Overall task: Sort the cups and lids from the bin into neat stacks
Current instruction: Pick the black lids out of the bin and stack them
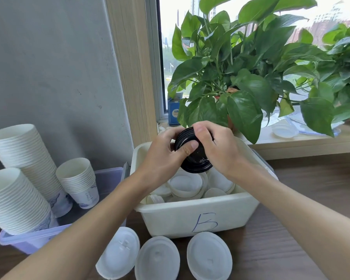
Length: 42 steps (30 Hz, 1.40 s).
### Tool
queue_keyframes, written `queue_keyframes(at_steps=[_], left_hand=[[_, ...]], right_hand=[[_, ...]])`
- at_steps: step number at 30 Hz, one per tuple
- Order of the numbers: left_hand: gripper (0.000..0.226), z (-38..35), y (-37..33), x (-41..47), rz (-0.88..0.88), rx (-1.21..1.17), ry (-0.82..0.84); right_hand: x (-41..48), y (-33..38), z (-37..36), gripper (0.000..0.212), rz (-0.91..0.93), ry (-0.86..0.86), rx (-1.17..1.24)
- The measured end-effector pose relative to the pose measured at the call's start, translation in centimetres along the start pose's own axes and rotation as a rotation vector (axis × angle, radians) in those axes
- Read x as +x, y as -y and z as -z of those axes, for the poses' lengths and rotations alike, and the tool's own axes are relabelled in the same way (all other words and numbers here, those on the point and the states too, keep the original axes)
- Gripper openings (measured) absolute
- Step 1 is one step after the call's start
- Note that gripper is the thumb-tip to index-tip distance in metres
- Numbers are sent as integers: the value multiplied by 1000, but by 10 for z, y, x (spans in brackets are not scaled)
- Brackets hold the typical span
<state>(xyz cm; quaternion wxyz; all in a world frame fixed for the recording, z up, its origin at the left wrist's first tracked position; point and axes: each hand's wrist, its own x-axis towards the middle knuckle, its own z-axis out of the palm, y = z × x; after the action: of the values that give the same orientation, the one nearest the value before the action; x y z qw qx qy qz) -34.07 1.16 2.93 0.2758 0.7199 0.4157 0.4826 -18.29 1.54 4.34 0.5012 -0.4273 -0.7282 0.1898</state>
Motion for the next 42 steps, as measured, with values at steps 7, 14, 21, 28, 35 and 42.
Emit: queue_keyframes(at_steps=[7, 14, 21, 28, 35, 42], left_hand=[[55, 1, 3, 0, -28, 16, -5], [59, 0, 3, 3, 4, -17, 37], [12, -1, -3, 4, 69, -115, 103], [28, -1, -2, 1, -22, -55, 129], [36, 0, 1, 2, 2, -45, 141], [34, 1, 1, 1, -5, -50, 130]], right_hand=[[1, -5, -4, 23, 13, 6, -14], [2, -5, -1, 38, 24, -12, -26], [2, -5, 11, 38, -50, -20, 27], [-2, 2, 13, 31, -58, 110, -95], [-7, 5, 16, 32, -77, 141, -158], [-3, -5, 4, 49, -49, 93, -49]])
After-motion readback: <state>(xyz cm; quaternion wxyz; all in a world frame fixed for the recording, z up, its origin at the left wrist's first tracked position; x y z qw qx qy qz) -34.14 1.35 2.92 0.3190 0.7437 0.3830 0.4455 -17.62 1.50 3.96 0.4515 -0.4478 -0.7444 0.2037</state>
